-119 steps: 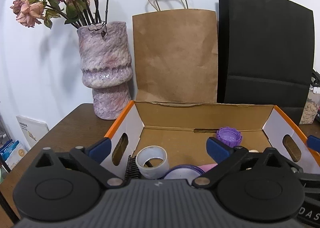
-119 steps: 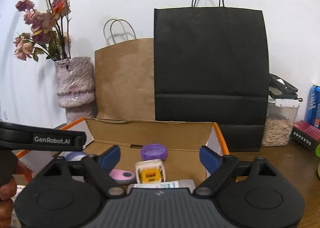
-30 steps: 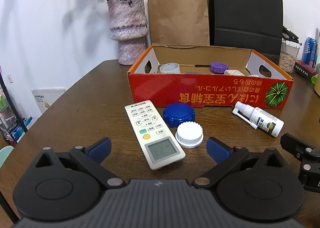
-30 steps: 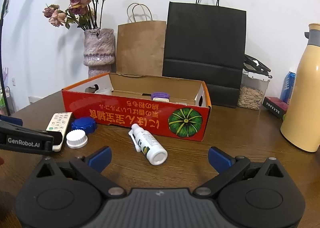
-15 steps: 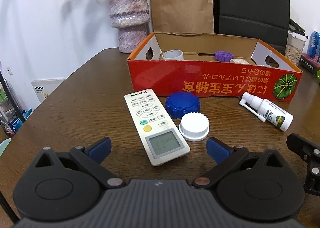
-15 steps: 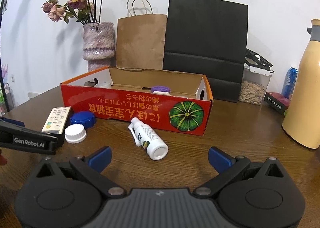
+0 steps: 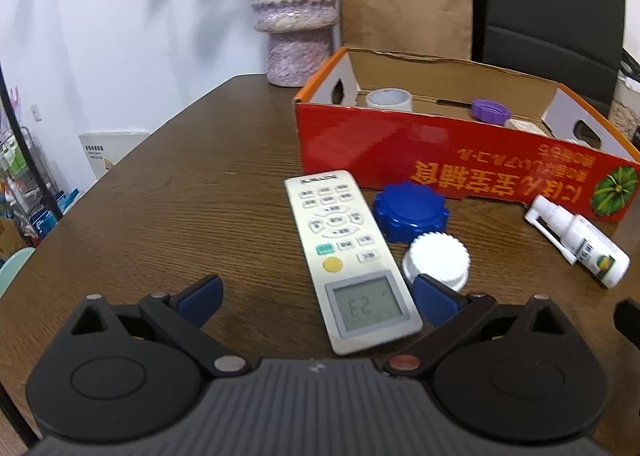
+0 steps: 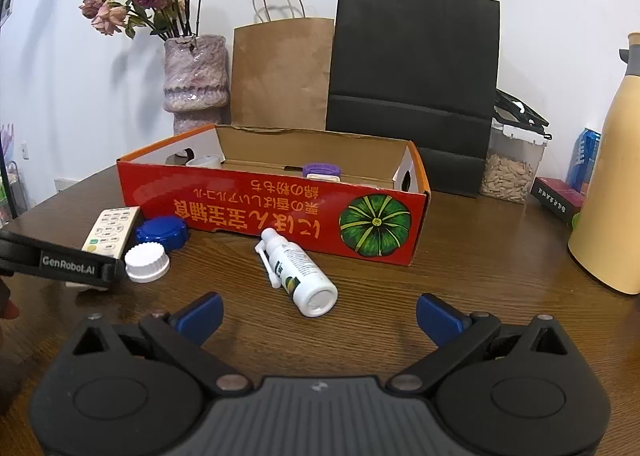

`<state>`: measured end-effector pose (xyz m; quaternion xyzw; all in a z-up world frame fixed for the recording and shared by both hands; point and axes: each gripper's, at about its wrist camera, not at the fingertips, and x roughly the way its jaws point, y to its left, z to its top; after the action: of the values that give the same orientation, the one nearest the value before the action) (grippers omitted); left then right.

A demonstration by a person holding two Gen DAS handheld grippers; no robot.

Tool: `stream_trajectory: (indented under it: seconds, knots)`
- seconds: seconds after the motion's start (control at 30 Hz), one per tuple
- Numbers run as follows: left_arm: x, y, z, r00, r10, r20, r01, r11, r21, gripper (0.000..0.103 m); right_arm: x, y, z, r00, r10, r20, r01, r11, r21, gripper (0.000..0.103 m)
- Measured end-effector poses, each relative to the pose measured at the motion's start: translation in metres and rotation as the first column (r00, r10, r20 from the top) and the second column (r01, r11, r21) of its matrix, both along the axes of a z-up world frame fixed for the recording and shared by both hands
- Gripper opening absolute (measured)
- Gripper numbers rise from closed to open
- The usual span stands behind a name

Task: Organize rigid objects
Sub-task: 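Grasp white remote with left gripper while right gripper approaches white spray bottle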

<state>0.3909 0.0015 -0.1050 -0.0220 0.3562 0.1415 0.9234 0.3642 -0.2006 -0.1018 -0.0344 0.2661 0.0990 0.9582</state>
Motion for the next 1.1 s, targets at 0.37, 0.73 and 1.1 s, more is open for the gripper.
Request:
stream_trajectory:
  seconds: [0.37, 0.73, 1.1]
  knots:
    - [0.008, 0.016, 0.001, 0.999, 0.047, 0.009, -0.047, 0.999, -0.002, 0.103, 0.002, 0.000, -0.001, 1.000, 0.002, -0.014, -0.002, 1.000, 0.002, 0.103]
    - [0.022, 0.023, -0.001, 1.000, 0.002, 0.031, -0.002, 1.000, -0.012, 0.080, 0.018, 0.003, -0.002, 1.000, -0.009, -0.026, 0.009, 1.000, 0.005, 0.103]
    - [0.043, 0.021, -0.004, 0.995, -0.095, 0.030, 0.096, 0.995, -0.038, 0.048, 0.043, 0.011, -0.005, 0.999, -0.016, -0.049, 0.016, 1.000, 0.007, 0.103]
